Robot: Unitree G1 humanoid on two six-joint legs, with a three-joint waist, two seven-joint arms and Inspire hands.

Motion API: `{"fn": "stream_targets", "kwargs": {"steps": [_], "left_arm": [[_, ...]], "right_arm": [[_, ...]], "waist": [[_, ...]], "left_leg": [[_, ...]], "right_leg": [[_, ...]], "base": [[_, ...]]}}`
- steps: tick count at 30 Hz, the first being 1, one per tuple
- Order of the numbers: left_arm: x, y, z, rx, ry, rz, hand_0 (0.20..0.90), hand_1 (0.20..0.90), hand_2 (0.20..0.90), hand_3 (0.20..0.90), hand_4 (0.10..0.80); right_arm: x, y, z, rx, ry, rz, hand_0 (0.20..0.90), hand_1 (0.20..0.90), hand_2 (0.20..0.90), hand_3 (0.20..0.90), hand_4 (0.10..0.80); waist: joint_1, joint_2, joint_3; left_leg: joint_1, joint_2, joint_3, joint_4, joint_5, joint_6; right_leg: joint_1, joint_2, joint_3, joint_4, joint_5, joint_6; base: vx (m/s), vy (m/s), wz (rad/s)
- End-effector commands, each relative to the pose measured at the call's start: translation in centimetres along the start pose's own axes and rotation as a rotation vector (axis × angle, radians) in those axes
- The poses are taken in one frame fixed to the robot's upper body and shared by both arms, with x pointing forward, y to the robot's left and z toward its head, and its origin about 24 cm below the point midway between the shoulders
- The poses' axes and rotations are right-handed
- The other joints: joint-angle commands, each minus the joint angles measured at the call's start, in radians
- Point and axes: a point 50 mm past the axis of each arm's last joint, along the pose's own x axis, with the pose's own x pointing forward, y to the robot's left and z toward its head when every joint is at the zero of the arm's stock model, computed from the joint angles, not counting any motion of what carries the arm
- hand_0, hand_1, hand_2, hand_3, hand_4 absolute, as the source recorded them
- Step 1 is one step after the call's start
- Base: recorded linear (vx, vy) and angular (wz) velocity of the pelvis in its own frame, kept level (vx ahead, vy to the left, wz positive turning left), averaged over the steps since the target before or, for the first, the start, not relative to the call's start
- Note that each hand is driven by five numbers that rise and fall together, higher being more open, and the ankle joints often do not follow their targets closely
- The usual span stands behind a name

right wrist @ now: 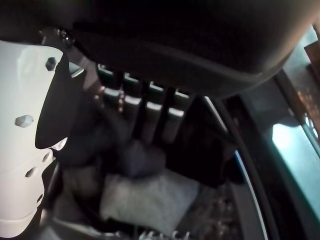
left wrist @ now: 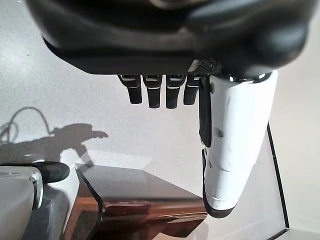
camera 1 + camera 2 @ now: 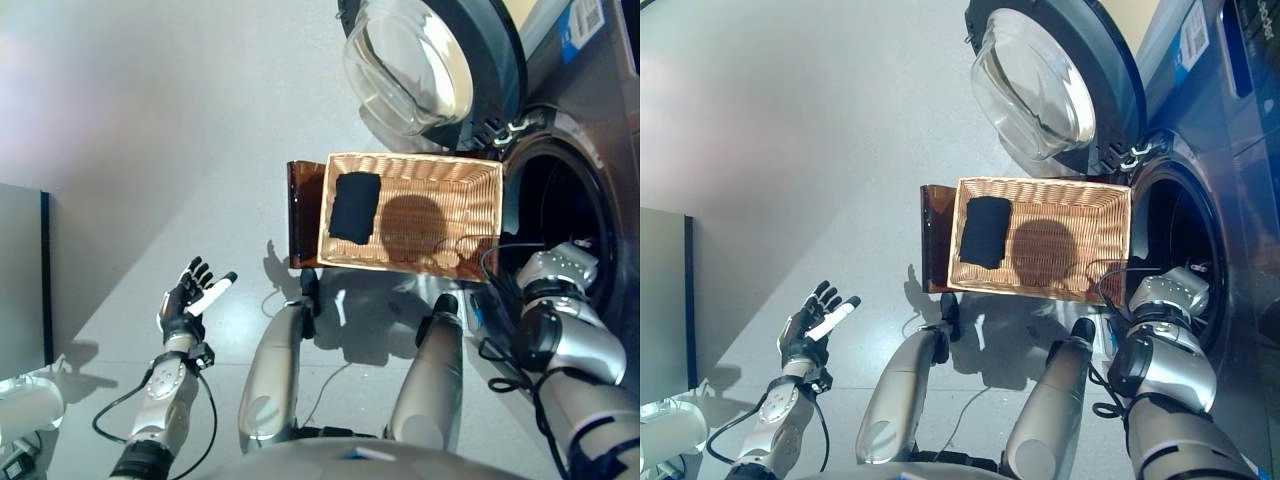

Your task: Pick up the clothes and place them into the washing machine

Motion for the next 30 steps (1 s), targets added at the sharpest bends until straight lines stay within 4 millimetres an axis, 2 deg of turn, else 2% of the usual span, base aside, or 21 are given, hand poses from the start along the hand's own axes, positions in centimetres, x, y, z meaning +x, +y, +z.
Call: {"fn": "stream_targets", "kwargs": {"steps": [1,3,4,5,9,10,13,15,16,17,19,22,27,30], "left_arm": [[-0.7,3.7,1.8,0.048,-0.084,0.084,0.900,0.900,0.900,0.900,0.800],[-0.6,3.5,2.0,0.039,-0.092,0.079,0.900,0.900,0.900,0.900,0.800],[-0.6,3.6,2.0,0.039,-0.092,0.080,0.900,0.900,0.900,0.900,0.800],[-0.6,3.4,1.9,0.034,-0.089,0.075,0.900,0.900,0.900,0.900,0.800],[-0.5,3.5,1.9,0.013,-0.094,0.084,0.900,0.900,0.900,0.900,0.800],[-0.4,3.6,2.1,0.013,-0.103,0.090,0.900,0.900,0.900,0.900,0.800],[-0.3,3.5,2.2,0.009,-0.110,0.093,0.900,0.900,0.900,0.900,0.800],[-0.3,3.5,2.2,0.009,-0.113,0.096,0.900,0.900,0.900,0.900,0.800],[-0.2,3.4,2.2,0.006,-0.115,0.098,0.900,0.900,0.900,0.900,0.800],[-0.2,3.4,2.2,0.007,-0.114,0.099,0.900,0.900,0.900,0.900,0.800],[-0.2,3.4,2.0,0.000,-0.111,0.110,0.900,0.900,0.900,0.900,0.800],[0.0,3.3,2.1,0.011,-0.113,0.108,0.900,0.900,0.900,0.900,0.800],[0.1,3.2,1.8,0.007,-0.106,0.114,0.900,0.900,0.900,0.900,0.800],[0.2,3.4,1.5,-0.007,-0.096,0.136,0.900,0.900,0.900,0.900,0.800]], "right_arm": [[0.6,2.0,2.9,-0.077,-0.124,0.167,0.900,0.900,0.900,0.900,0.800],[0.2,1.4,1.6,-0.128,-0.079,0.193,0.900,0.900,0.900,0.900,0.800],[0.2,1.3,1.5,-0.127,-0.078,0.193,0.900,0.900,0.900,0.900,0.800],[-0.2,0.4,0.3,-0.115,-0.026,0.222,0.900,0.900,0.900,0.900,0.800],[-0.4,-1.1,-1.0,-0.194,0.020,0.256,0.900,0.900,0.900,0.900,0.800],[-0.3,-1.7,-1.0,-0.288,0.011,0.261,0.900,0.900,0.900,0.900,0.800],[-0.1,-3.6,-1.3,-0.387,0.020,0.235,0.900,0.900,0.900,0.900,0.800],[-0.2,-4.0,-1.5,-0.400,0.029,0.229,0.900,0.900,0.900,0.900,0.800],[-0.2,-5.3,-1.9,-0.451,0.050,0.216,0.900,0.900,0.900,0.900,0.800],[-0.2,-5.3,-2.0,-0.452,0.051,0.215,0.900,0.900,0.900,0.900,0.800],[-0.3,-7.7,-2.6,-0.557,0.095,0.196,0.900,0.900,0.900,0.900,0.800],[-0.4,-9.4,-3.0,-0.670,0.130,0.196,0.900,0.900,0.900,0.900,0.800],[-1.1,-11.8,-3.8,-0.598,0.207,0.168,0.900,0.900,0.900,0.900,0.800],[-1.5,-13.6,-4.3,-0.714,0.254,0.181,0.900,0.900,0.900,0.900,0.800]], "waist": [[-0.013,-0.026,-0.073],[-0.011,-0.033,-0.069],[-0.011,-0.034,-0.068],[-0.010,-0.038,-0.067],[-0.011,-0.053,-0.068],[-0.010,-0.063,-0.072],[-0.008,-0.079,-0.078],[-0.011,-0.083,-0.076],[-0.005,-0.093,-0.081],[-0.007,-0.093,-0.078],[-0.001,-0.109,-0.085],[0.001,-0.123,-0.090],[0.003,-0.136,-0.095],[0.007,-0.151,-0.107]], "left_leg": [[0.049,0.020,-0.047,0.075,-0.116,-0.059],[0.056,0.020,-0.048,0.067,-0.113,-0.059],[0.058,0.020,-0.048,0.066,-0.112,-0.059],[0.064,0.022,-0.048,0.057,-0.109,-0.057],[0.085,0.022,-0.051,0.031,-0.097,-0.059],[0.098,0.021,-0.051,0.008,-0.089,-0.060],[0.131,0.020,-0.058,-0.043,-0.068,-0.063],[0.146,0.016,-0.060,-0.061,-0.060,-0.063],[0.162,0.015,-0.063,-0.087,-0.051,-0.065],[0.168,0.014,-0.064,-0.093,-0.047,-0.065],[0.200,0.013,-0.064,-0.139,-0.028,-0.067],[0.231,0.017,-0.065,-0.181,-0.005,-0.068],[0.273,0.021,-0.064,-0.230,0.017,-0.072],[0.310,0.031,-0.060,-0.269,0.032,-0.076]], "right_leg": [[0.020,0.006,0.012,-0.059,0.135,-0.023],[0.033,0.008,0.010,-0.078,0.145,-0.021],[0.034,0.009,0.009,-0.079,0.146,-0.021],[0.042,0.009,0.004,-0.091,0.152,-0.019],[0.070,0.012,-0.002,-0.125,0.168,-0.018],[0.087,0.014,-0.008,-0.152,0.178,-0.017],[0.133,0.011,-0.025,-0.207,0.197,-0.015],[0.151,0.009,-0.034,-0.225,0.205,-0.014],[0.175,0.009,-0.044,-0.258,0.215,-0.012],[0.183,0.009,-0.048,-0.265,0.218,-0.012],[0.227,0.006,-0.070,-0.324,0.243,-0.007],[0.265,0.002,-0.094,-0.372,0.274,0.000],[0.316,0.001,-0.117,-0.429,0.294,0.008],[0.351,0.001,-0.135,-0.476,0.310,0.013]], "base": [[0.000,0.000,0.00],[0.000,0.000,0.00],[0.000,0.000,0.04],[0.001,0.000,0.05],[0.003,0.002,0.01],[0.035,-0.015,0.02],[0.043,-0.028,0.01],[0.036,-0.026,0.07],[0.034,-0.024,-0.02],[0.050,-0.050,-0.03],[0.073,-0.041,0.02],[0.047,-0.027,0.03],[0.060,-0.015,0.01],[0.079,-0.024,-0.01]]}}
